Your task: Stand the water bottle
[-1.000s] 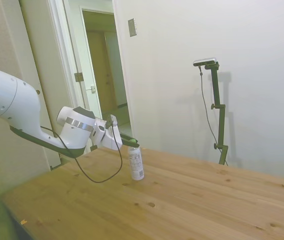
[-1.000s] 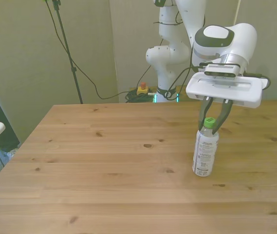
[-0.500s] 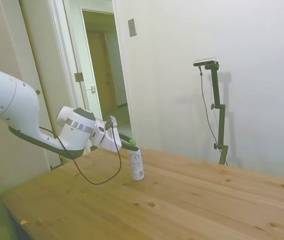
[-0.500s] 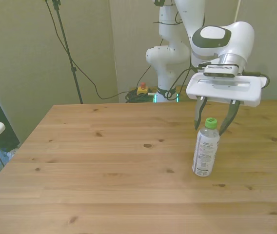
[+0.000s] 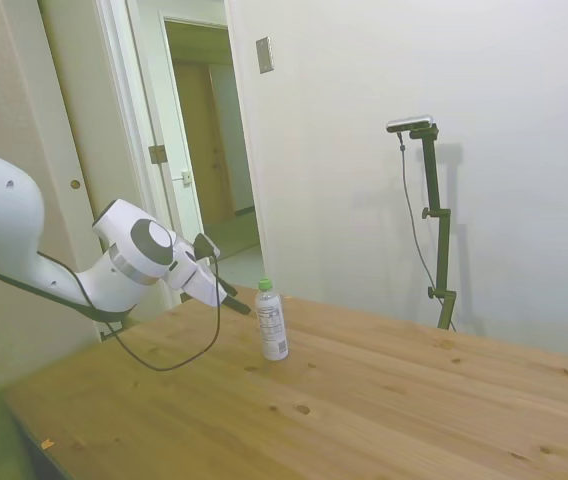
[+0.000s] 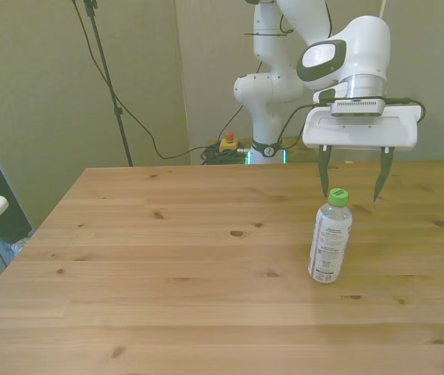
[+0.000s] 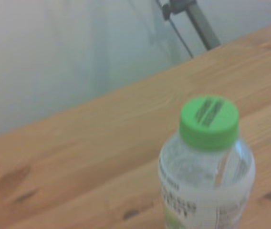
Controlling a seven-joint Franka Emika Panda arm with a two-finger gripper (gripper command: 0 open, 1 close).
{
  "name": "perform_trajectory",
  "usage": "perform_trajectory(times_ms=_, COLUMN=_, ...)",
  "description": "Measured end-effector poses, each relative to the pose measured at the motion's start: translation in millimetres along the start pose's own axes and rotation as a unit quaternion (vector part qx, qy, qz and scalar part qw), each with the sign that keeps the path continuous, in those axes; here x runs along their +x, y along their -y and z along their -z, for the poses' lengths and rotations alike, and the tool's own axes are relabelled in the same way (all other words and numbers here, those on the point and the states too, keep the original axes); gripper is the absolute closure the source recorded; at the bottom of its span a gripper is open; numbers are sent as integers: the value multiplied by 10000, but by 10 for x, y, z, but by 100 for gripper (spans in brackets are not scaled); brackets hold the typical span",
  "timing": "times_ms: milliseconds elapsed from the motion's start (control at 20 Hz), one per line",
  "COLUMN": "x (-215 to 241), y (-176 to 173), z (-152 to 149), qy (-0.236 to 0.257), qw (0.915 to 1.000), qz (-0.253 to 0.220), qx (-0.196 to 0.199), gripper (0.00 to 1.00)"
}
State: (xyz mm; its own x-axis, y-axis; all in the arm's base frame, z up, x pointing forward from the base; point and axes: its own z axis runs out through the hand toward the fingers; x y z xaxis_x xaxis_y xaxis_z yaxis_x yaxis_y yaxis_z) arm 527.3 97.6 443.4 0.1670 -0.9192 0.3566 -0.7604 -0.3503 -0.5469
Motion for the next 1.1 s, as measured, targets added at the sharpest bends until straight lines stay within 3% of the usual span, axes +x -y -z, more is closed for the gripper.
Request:
perform_trajectory(times_ms=250, x=-302, y=-335, z=176, qy=800, qw=9936, qz=552, qx=-571, gripper=0)
perform_trajectory(times_ms=400, x=-161, y=-459, z=420, qy=1185, qw=9850, qz=832, qx=-937, gripper=0)
perform_trajectory(times_ms=600, x=168, y=-648, z=723, qy=1474, qw=9771, qz=986, qx=-1176, gripper=0)
perform_trajectory(times_ms=850, x=172, y=-1003, z=810, qy=1791, qw=9645, qz=1184, qx=-1538, gripper=0)
perform_trajectory(times_ms=1100, x=77, y=-1332, z=950, qy=2102, qw=9563, qz=1245, qx=-1606, gripper=0)
